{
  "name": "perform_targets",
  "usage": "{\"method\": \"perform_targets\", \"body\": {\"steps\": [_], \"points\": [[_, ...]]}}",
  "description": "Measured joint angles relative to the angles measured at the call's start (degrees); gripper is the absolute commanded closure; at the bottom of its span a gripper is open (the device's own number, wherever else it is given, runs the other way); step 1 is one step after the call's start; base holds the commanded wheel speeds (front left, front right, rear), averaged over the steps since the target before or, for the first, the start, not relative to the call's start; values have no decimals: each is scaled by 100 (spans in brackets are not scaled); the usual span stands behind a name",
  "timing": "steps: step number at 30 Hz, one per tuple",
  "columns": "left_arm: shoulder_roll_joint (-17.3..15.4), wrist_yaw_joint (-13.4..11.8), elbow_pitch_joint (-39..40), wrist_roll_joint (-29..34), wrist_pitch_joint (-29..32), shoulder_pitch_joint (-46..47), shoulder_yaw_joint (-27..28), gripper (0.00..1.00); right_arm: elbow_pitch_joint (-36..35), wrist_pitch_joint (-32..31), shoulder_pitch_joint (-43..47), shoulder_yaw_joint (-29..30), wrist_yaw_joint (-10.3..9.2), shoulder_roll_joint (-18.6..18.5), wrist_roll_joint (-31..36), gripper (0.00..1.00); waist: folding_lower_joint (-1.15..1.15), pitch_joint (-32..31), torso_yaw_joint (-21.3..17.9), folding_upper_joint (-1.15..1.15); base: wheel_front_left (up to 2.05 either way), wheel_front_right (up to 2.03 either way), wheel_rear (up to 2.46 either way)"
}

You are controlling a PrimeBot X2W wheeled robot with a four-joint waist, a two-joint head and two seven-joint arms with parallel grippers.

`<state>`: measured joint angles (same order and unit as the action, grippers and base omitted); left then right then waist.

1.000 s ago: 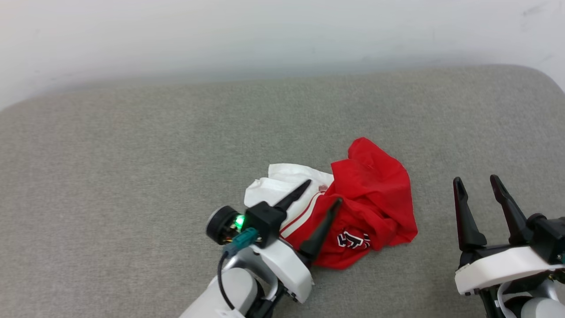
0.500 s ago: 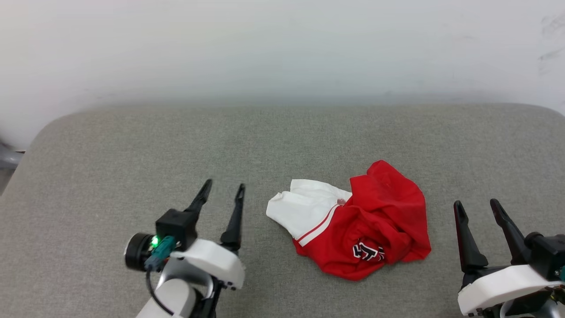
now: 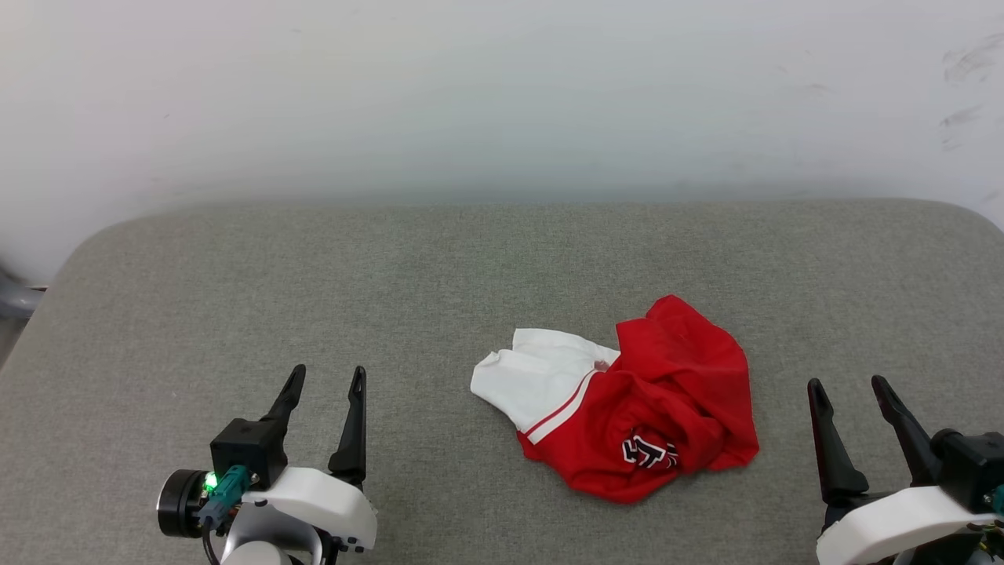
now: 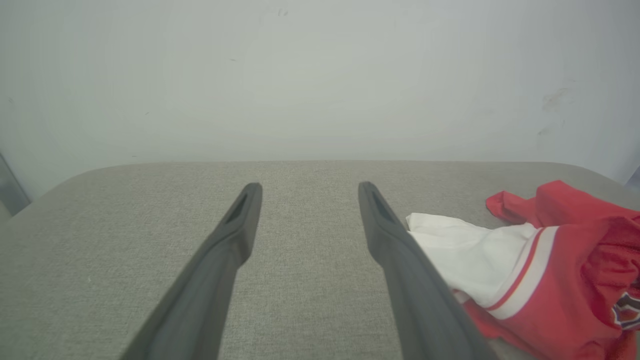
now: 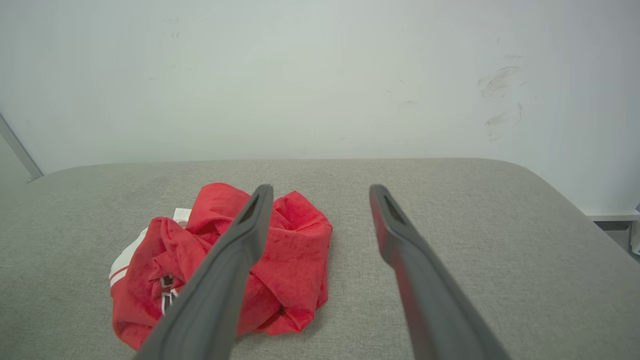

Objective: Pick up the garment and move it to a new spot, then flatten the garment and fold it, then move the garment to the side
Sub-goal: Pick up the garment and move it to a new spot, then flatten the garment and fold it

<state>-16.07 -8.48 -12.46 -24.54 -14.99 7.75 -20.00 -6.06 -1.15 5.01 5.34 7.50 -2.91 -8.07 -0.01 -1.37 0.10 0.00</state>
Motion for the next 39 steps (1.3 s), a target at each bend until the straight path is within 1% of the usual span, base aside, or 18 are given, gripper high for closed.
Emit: {"method": "perform_targets", "body": {"steps": [12,15,19,24,32,35,39], "points": [[-9,71,-43,9,21,3,-86,0,4,-13,1,-8,0,0,-4,0,0,28,-14,0,0,0,0],[-19,154,-96,9,230,169,-192,0,8,2,0,2,0,0,-10,0,0,64,2,0,0,0,0],[21,314,-241,-68,833,576,-371,0,-5,1,-5,-10,0,0,-10,0,1,162,32,0,0,0,0],[80,664,-467,-197,1775,1308,-654,0,-69,-1,-52,-79,0,0,-9,0,1,418,32,0,0,0,0],[121,1111,-1155,-344,3221,2141,-1082,0,-57,13,-282,-188,0,-1,-12,0,1,882,-151,0,0,0,0],[163,1226,-1389,-394,3582,2355,-1211,0,-15,44,-340,-199,0,0,-32,0,1,1046,-253,0,0,0,0],[188,1314,-1686,-422,3866,2608,-1337,0,57,112,-421,-255,1,0,-59,0,1,1231,-400,0,0,0,0]]}}
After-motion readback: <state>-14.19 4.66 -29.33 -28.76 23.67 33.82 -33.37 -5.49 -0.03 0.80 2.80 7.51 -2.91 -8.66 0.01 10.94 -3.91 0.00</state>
